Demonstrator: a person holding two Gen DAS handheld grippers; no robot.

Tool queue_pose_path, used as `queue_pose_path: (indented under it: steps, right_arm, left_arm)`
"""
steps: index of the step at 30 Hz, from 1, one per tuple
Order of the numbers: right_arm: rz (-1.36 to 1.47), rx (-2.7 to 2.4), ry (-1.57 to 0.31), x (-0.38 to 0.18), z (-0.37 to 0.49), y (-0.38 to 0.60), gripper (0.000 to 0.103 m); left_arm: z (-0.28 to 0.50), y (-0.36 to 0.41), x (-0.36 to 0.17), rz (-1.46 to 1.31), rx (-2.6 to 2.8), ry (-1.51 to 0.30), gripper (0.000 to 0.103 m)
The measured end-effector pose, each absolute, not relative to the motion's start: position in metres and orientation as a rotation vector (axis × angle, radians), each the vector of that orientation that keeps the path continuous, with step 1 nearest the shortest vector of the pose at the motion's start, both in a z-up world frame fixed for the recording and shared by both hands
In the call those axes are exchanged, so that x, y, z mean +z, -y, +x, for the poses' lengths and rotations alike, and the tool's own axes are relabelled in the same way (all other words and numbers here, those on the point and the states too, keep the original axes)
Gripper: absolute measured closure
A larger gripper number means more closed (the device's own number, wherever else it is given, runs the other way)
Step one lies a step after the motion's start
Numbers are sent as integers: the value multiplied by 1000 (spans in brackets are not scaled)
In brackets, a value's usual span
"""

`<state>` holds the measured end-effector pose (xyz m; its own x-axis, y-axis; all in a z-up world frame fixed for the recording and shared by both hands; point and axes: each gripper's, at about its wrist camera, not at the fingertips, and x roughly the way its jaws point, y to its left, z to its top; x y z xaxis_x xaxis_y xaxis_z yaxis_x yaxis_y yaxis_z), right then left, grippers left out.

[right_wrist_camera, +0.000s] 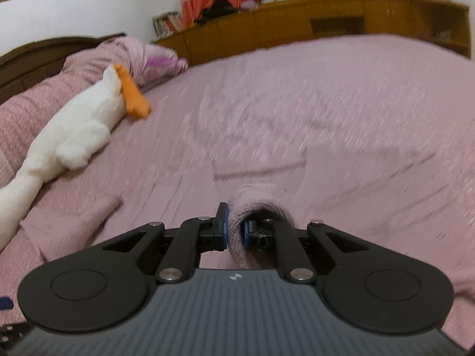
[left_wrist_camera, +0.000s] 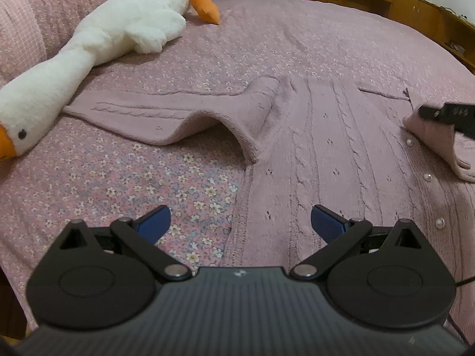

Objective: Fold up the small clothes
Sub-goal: 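Grasp the sleeve cuff with the right gripper and fold it across the body, then open the right gripper and release the sleeve onto the cardigan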

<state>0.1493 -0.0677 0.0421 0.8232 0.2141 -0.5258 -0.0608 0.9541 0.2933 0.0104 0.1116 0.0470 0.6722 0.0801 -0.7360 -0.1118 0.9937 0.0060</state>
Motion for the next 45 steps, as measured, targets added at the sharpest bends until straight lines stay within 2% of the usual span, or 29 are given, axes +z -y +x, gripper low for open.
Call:
queue_pose_path:
  steps: [2,4,6,7,9,12,21,30,45]
  right_arm:
    - [285,163,-619,37,156,60,92]
    - [314,188,-658,35,159,60,83]
    - [345,200,-690,32,154,68,64]
    - [365,211,-701,31,152,72,60]
    - [401,239,-706,32,149,77,42]
    - [421,258,-706,35,141,81,33]
    - [422,252,-737,44,114,99,21]
    - [435,241,-732,46,84,129,15]
    - [312,188,-662,63,30,173,14]
  left_arm:
    - [11,-111,47,-36,106,-825,0]
    - [12,-110,47,-32,104,-824,0]
    - [12,-110,47,-31,103,-823,0]
    - [12,-110,47,-31,102,-822,0]
    - [12,-110,47,-32,101,-822,0]
    - [11,-108,47,-33,98,-822,0]
    - [11,-101,48,-28,79,-817,0]
    - [9,-99,47,-28,72,-819,0]
    - [8,-77,57,6,21,-795,0]
